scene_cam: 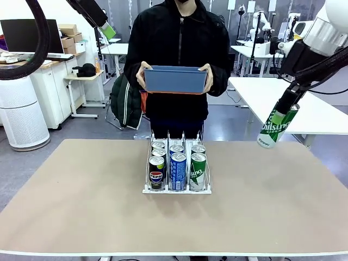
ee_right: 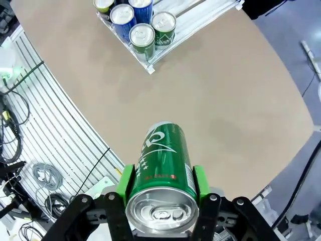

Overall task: Fill the beverage cans into the dispenser.
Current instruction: Place the picked Sprite in the line of the Automatic Can Dispenser with the same cans.

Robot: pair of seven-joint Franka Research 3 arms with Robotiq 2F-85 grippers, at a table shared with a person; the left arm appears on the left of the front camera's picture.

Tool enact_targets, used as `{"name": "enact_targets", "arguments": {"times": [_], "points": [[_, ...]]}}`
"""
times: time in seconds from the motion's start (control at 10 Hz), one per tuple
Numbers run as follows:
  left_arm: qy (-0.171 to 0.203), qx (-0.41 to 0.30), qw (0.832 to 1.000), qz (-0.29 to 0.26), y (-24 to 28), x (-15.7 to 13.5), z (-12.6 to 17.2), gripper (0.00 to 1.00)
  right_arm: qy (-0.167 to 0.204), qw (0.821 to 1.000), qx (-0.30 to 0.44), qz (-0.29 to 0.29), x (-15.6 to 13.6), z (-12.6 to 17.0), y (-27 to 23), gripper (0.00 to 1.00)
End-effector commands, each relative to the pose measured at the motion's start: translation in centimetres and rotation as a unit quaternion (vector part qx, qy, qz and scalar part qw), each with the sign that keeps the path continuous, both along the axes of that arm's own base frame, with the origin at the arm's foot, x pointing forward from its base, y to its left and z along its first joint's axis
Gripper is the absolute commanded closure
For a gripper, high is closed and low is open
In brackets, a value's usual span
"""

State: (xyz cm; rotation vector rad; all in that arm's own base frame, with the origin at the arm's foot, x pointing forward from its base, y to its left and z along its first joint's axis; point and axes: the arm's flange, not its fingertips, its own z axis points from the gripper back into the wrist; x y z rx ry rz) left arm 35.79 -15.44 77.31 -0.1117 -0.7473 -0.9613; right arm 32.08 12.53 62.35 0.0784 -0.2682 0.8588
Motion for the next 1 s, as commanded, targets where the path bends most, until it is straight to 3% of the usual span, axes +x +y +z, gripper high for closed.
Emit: {"name": "enact_targets", "arguments": {"times": [0.0,0.3,0.6,0.8,0.9], "points": [[0.003,-0.004,1.000,-0.004,0.0,0.0,0.0,0.00,-0.023,0.998,-0.026,0.053,-0.2,-1.2,1.1,0.42],[0.003,-0.004,1.000,-0.004,0.0,0.0,0.0,0.00,-0.067,0.991,-0.043,0.111,-2.4,-2.9,3.1,0.42],[0.003,-0.004,1.000,-0.004,0.0,0.0,0.0,0.00,-0.104,0.990,-0.009,0.098,-4.2,-5.8,5.8,0.42],[0.003,-0.004,1.000,-0.004,0.0,0.0,0.0,0.00,-0.070,0.993,-0.011,0.091,-5.5,-8.5,8.0,0.42],[0.003,-0.004,1.000,-0.004,0.0,0.0,0.0,0.00,-0.074,0.992,0.003,0.104,-5.7,-8.9,8.5,0.42]]}}
